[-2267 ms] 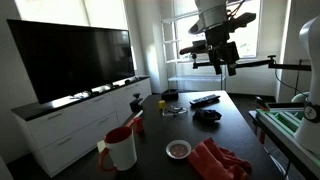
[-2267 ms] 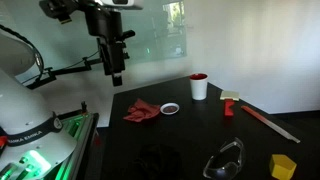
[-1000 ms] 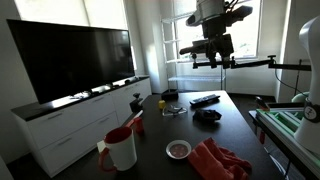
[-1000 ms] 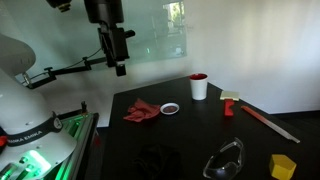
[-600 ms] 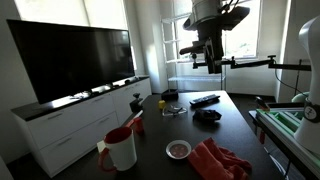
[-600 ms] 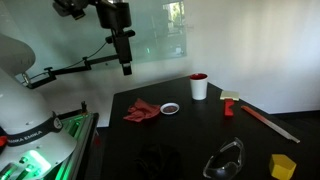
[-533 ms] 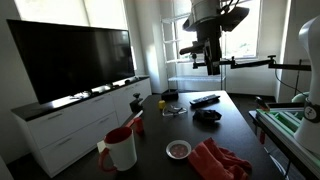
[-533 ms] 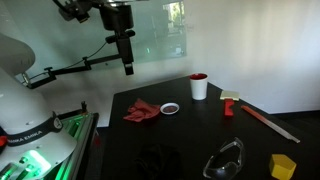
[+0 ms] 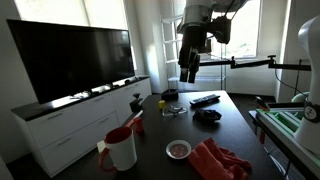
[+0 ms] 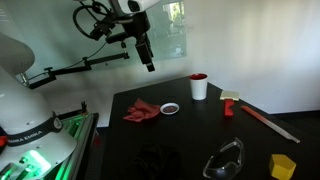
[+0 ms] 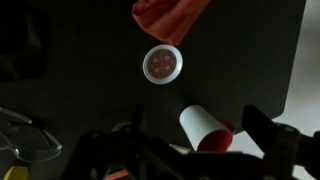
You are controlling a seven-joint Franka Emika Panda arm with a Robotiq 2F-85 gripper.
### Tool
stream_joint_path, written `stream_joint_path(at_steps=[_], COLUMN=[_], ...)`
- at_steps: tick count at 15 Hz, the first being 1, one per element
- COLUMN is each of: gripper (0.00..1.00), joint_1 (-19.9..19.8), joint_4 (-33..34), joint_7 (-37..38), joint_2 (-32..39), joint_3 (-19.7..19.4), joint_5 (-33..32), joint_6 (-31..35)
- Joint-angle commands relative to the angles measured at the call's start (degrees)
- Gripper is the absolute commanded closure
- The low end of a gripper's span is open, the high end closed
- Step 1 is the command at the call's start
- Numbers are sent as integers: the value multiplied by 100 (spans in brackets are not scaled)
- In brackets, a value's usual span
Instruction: Use the towel to clean the table
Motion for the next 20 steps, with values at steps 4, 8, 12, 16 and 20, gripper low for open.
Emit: stream_joint_path(at_steps=[4,8,12,16,20], gripper=[0,0,0,0,0], joint_1=[82,107,190,214,266], joint_4=[3,-35,-114,-122,-176], joint_7=[203,90,-50,30,38], joint_2=[133,273,427,527,662], joint_3=[37,60,127,267,367], joint_5=[132,52,-41,-218,-277], joint_6=[569,747,912,744,714])
